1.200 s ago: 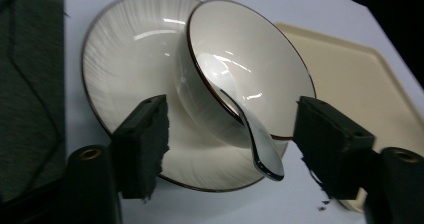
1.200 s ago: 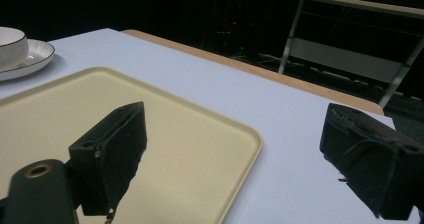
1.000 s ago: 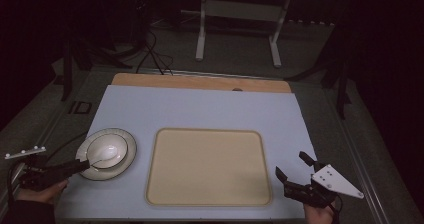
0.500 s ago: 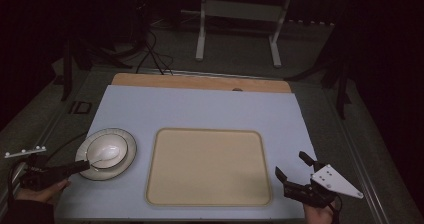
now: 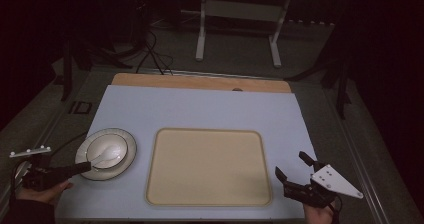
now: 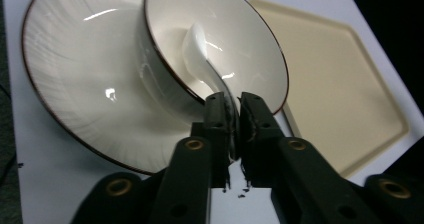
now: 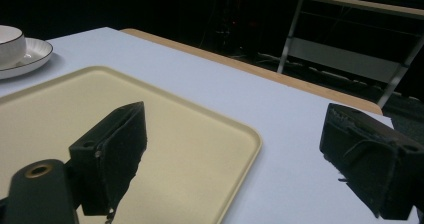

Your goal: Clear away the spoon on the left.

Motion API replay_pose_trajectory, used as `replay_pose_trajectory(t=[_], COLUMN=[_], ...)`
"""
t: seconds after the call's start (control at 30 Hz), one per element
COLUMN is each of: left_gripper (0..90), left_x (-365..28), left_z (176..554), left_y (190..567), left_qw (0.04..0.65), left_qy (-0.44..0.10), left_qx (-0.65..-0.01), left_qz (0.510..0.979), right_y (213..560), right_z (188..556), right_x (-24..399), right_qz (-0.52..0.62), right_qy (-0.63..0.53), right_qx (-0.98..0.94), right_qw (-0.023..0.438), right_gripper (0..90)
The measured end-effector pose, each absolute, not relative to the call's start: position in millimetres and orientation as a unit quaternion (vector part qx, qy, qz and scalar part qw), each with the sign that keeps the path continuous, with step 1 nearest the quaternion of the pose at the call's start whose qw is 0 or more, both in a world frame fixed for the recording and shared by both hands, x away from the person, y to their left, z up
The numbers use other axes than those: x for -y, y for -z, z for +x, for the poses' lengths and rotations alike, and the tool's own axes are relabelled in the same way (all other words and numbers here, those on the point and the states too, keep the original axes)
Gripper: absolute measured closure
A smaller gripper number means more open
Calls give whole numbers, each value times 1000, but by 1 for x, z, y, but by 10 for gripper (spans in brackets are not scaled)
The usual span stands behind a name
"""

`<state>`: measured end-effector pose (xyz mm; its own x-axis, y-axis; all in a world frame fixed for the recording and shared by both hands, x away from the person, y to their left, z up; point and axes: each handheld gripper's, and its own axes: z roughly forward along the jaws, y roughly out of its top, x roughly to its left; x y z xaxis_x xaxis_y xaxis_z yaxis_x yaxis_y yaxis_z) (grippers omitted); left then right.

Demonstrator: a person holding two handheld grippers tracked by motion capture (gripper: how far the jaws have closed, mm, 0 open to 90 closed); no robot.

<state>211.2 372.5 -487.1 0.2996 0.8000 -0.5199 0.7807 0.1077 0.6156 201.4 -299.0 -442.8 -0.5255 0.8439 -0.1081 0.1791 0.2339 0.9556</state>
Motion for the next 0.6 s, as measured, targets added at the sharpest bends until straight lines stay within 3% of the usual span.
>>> replay_pose_trajectory(t=[0.6], left_gripper=[861], left_x=[-359], left_z=[206], left_y=[473], left_qw=[432], left_qy=[-61], left_qx=[-583], left_qz=[686], right_y=[443], right_z=[201], right_x=[299], right_qz=[359], right_qy=[-505], right_qx=[-712], right_qw=[329], right_gripper=[115])
